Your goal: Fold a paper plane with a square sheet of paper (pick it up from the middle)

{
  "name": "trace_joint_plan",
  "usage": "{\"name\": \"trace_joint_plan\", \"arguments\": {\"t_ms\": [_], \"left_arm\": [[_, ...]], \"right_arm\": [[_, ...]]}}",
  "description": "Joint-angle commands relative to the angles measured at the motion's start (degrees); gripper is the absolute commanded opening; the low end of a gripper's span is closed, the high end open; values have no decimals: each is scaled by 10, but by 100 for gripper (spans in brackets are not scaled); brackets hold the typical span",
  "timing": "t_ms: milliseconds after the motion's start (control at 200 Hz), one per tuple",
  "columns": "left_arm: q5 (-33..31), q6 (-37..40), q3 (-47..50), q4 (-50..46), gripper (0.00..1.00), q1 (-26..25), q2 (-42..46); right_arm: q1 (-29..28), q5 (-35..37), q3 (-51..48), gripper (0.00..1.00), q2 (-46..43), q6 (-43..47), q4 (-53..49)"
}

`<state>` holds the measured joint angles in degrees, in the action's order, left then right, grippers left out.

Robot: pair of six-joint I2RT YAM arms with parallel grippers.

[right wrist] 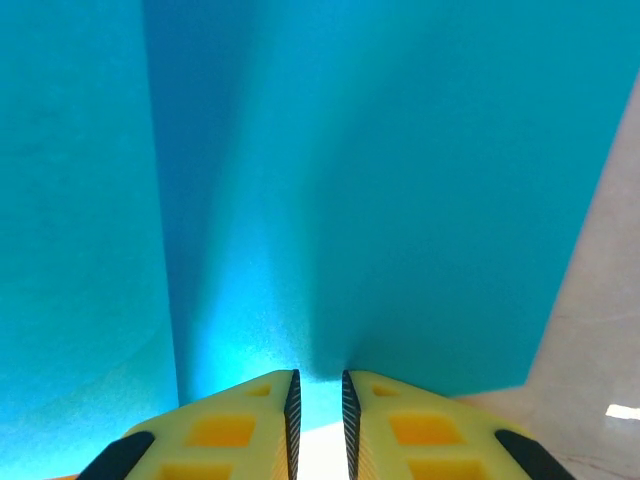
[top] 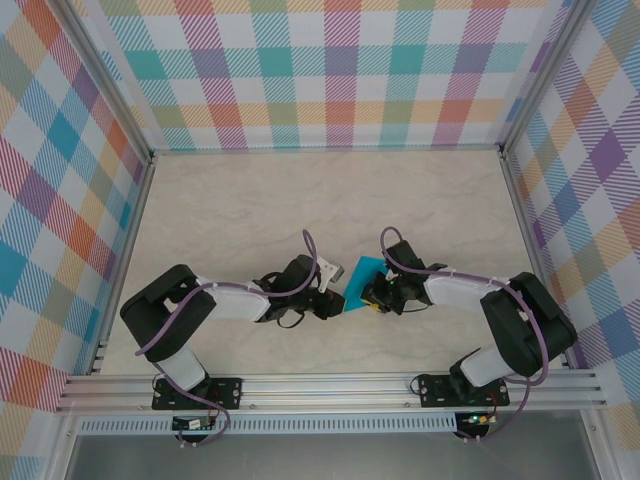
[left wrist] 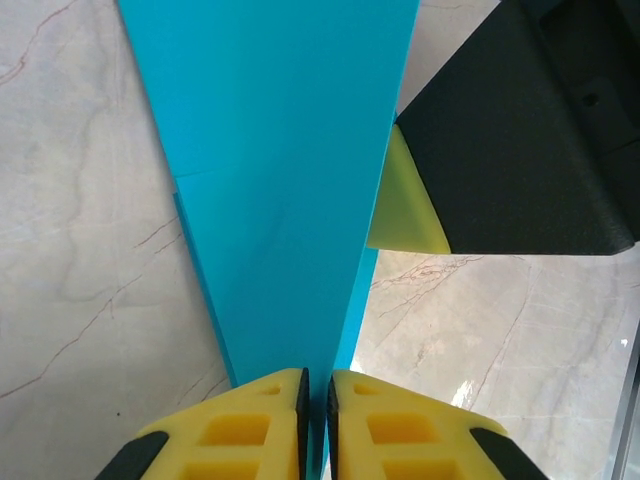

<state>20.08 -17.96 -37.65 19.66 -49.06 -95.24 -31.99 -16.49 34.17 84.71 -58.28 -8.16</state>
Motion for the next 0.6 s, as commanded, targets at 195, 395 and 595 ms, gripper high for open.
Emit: {"name": "trace_joint_plan", "arguments": {"t_ms": [195, 395, 595], "left_arm": [[3, 9, -25, 10, 24, -6, 4], [13, 12, -47, 15, 19, -7, -21], [22, 3, -50, 15, 12, -6, -40]], "right_arm": [[-4, 4, 9, 21, 8, -8, -6], [-4, 4, 9, 21, 8, -8, -8], [-4, 4, 10, 21, -9, 0, -12]]}}
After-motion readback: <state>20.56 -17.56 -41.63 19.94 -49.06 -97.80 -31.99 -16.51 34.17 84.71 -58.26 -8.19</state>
